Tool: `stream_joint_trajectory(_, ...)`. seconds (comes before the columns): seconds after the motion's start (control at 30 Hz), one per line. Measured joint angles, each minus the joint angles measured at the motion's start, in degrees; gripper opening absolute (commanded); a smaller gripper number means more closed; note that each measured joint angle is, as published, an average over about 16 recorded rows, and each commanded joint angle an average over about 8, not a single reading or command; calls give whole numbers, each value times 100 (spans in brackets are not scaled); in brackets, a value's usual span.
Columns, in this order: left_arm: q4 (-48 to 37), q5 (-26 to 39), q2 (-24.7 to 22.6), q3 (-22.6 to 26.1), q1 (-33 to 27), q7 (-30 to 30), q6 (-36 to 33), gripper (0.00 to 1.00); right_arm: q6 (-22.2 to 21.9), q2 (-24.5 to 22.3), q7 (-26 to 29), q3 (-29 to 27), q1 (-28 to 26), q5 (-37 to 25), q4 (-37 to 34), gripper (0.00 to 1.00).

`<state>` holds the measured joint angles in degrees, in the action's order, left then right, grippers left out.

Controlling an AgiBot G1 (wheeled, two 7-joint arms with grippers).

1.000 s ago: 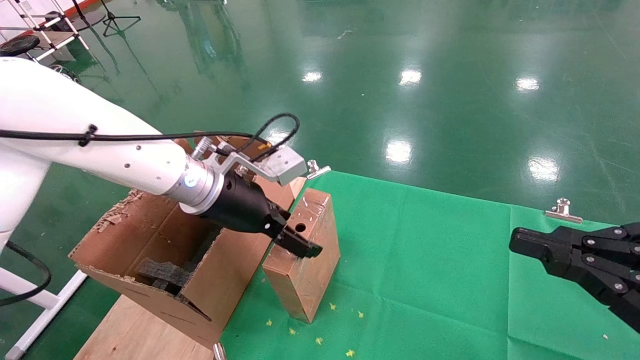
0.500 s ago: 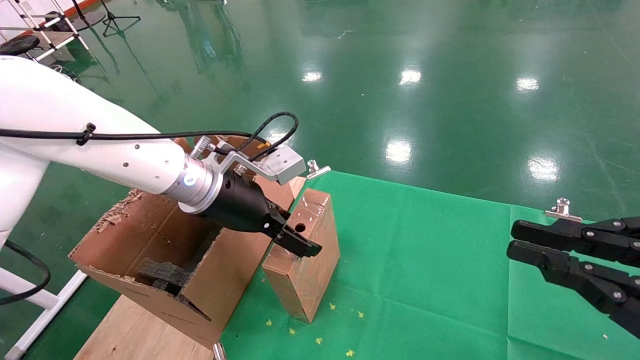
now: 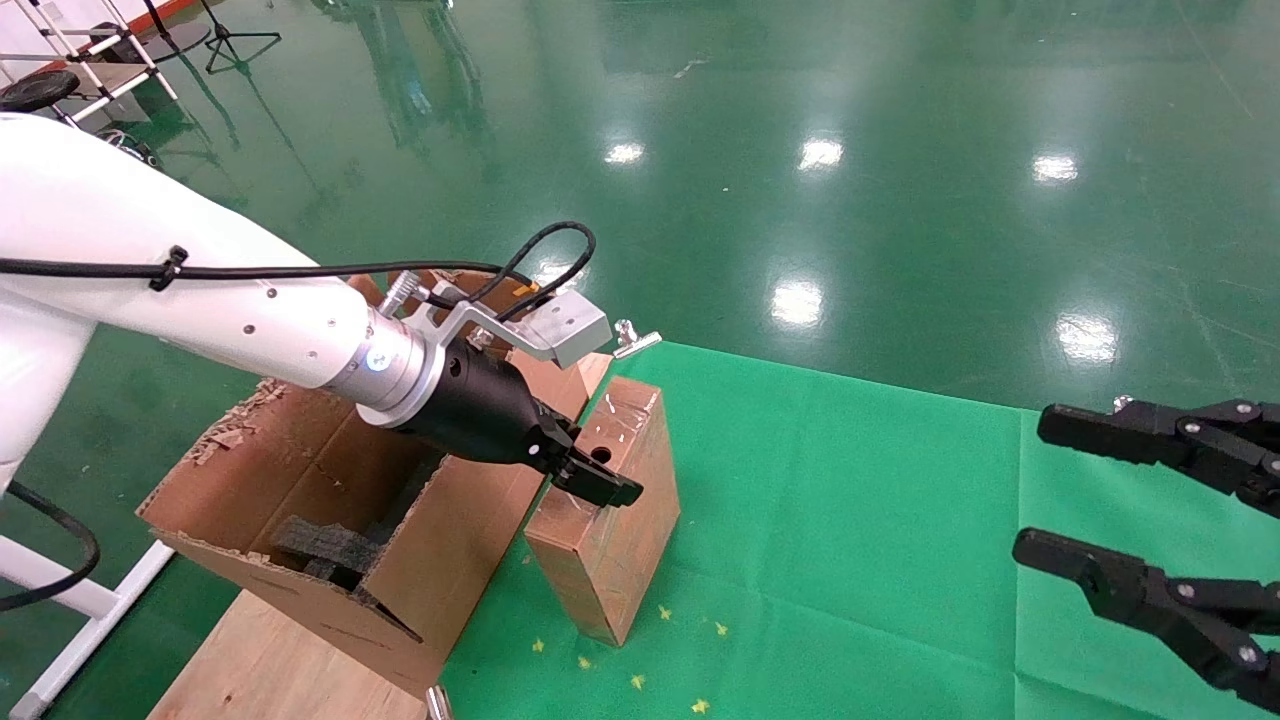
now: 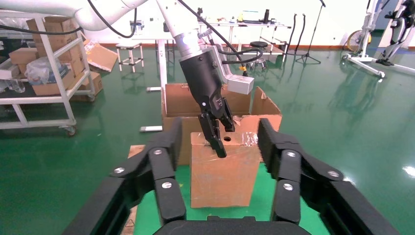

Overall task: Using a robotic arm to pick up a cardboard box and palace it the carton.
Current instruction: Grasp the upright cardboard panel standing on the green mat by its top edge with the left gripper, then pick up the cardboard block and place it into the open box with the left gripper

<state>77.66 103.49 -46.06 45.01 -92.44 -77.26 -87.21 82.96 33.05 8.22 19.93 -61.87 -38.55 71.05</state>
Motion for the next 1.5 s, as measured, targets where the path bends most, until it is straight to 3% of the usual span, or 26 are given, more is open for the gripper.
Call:
stream_joint_trajectory(0.43, -130, -152, 122, -133, -166, 340, 95, 0, 0, 0, 0, 0, 0, 0, 0, 100)
stream_joint_trajectory(0.8, -611, -444, 721, -748, -1045, 1405, 370, 0, 0, 0, 0, 0, 0, 0, 0, 100)
stream_joint_trajectory(1.17, -1872, 63, 1297, -947, -2032, 2950, 388, 0, 0, 0, 0, 0, 0, 0, 0, 100)
stream_joint_trajectory(1.5, -3460, 815, 1300, -572, -1941, 3734, 560, 0, 0, 0, 0, 1, 0, 0, 0, 100)
